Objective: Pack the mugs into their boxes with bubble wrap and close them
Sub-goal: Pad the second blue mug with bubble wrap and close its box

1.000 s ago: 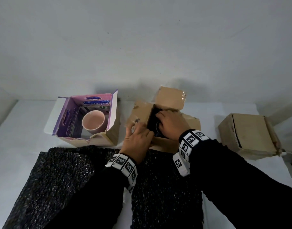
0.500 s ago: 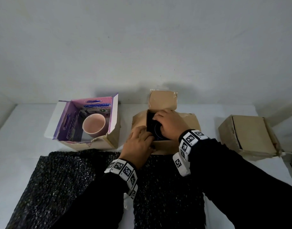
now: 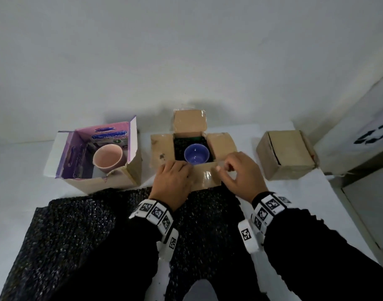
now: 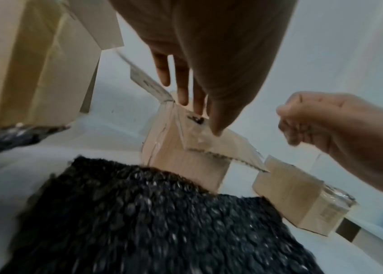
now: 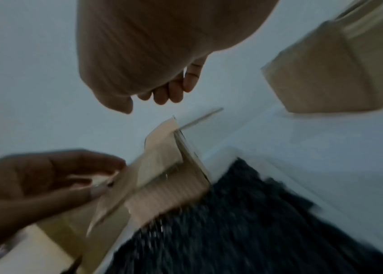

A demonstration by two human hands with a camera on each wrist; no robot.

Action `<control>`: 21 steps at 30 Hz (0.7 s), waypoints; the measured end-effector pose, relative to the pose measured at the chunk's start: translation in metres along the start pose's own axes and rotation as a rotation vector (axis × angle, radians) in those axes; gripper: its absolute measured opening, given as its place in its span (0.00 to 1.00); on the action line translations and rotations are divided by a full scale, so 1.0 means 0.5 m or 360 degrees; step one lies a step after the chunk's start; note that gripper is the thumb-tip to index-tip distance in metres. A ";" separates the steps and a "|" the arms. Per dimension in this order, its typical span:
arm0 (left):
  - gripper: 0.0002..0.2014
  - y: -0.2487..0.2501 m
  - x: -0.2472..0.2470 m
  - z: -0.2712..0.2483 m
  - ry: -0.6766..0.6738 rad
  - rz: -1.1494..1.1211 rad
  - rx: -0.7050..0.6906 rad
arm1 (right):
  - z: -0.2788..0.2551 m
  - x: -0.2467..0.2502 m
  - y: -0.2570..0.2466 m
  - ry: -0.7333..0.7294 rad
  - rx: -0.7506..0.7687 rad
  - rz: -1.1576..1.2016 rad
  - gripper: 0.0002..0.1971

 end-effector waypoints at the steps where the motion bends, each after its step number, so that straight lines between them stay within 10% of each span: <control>1: 0.17 0.011 0.011 -0.020 0.0098 -0.0089 -0.0057 | -0.032 -0.014 0.001 -0.0073 -0.0051 -0.0026 0.13; 4: 0.14 0.028 -0.011 -0.082 0.0072 -0.0154 -0.0085 | -0.141 -0.086 0.014 -0.0399 -0.0226 -0.0197 0.17; 9: 0.28 0.025 -0.141 -0.181 -0.0603 -0.0022 0.0000 | -0.278 -0.171 0.020 -0.0790 -0.0375 -0.0564 0.34; 14: 0.40 0.017 -0.168 -0.226 -0.0719 -0.0071 0.0063 | -0.270 -0.148 -0.015 -0.0478 -0.0333 -0.0422 0.08; 21: 0.44 -0.025 -0.119 -0.204 -0.0441 -0.0178 0.0587 | -0.231 -0.060 -0.040 0.0038 -0.0499 0.0267 0.01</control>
Point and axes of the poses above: each hand's wrist, its own z-axis towards the middle knuckle, its own x-axis out of the back of the hand, y = z × x, the point moved 10 cm from there along z, towards the middle knuckle, and after that the axes turned 6 degrees about x, right-handed, at the moved point
